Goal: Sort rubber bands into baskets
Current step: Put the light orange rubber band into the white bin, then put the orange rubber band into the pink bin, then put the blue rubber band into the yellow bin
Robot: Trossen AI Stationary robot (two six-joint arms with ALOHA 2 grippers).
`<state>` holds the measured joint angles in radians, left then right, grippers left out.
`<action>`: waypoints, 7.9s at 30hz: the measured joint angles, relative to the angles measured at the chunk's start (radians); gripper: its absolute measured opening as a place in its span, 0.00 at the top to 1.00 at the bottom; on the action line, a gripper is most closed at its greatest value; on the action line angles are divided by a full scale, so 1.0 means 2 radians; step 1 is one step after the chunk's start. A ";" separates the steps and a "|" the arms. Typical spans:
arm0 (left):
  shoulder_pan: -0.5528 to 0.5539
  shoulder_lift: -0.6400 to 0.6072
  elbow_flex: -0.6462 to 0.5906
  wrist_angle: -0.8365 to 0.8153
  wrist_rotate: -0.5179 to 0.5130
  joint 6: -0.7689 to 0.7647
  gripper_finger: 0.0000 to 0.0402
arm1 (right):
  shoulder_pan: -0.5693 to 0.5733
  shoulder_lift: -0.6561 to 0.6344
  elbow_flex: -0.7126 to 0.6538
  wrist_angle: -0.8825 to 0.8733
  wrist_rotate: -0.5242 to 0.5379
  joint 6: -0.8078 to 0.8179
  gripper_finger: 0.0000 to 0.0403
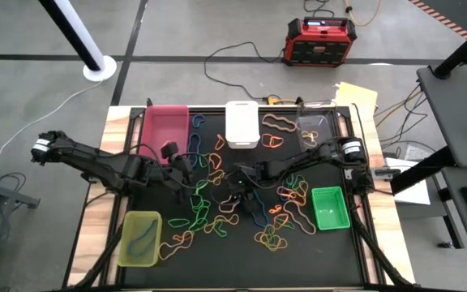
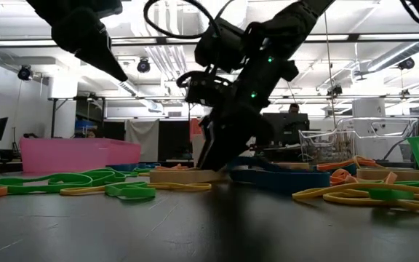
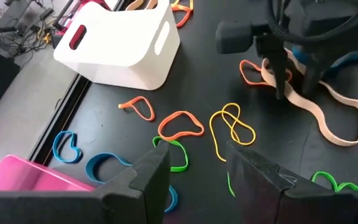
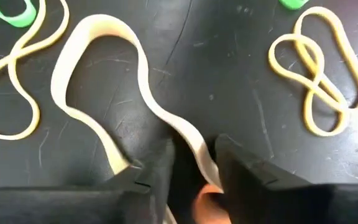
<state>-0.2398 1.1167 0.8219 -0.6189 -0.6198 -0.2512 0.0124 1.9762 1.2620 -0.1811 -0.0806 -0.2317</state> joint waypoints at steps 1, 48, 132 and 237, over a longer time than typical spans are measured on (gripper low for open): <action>0.000 0.000 0.000 0.001 0.000 0.000 0.65 | 0.000 0.001 0.001 -0.001 -0.001 -0.001 0.75; 0.001 -0.010 0.000 0.021 -0.114 0.019 0.65 | -0.214 -0.179 0.011 0.085 0.180 -0.073 0.98; 0.154 0.343 0.137 0.078 0.075 -0.282 0.73 | -0.167 -0.382 -0.082 -0.075 0.041 0.084 0.59; 0.408 0.025 0.069 0.089 0.343 0.176 0.67 | -0.122 -0.369 -0.119 -0.313 0.003 0.204 0.62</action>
<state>0.5754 1.1657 0.9592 -0.4416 0.0654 0.1013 -0.2308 1.2378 1.0237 -0.8072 -0.0747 0.1754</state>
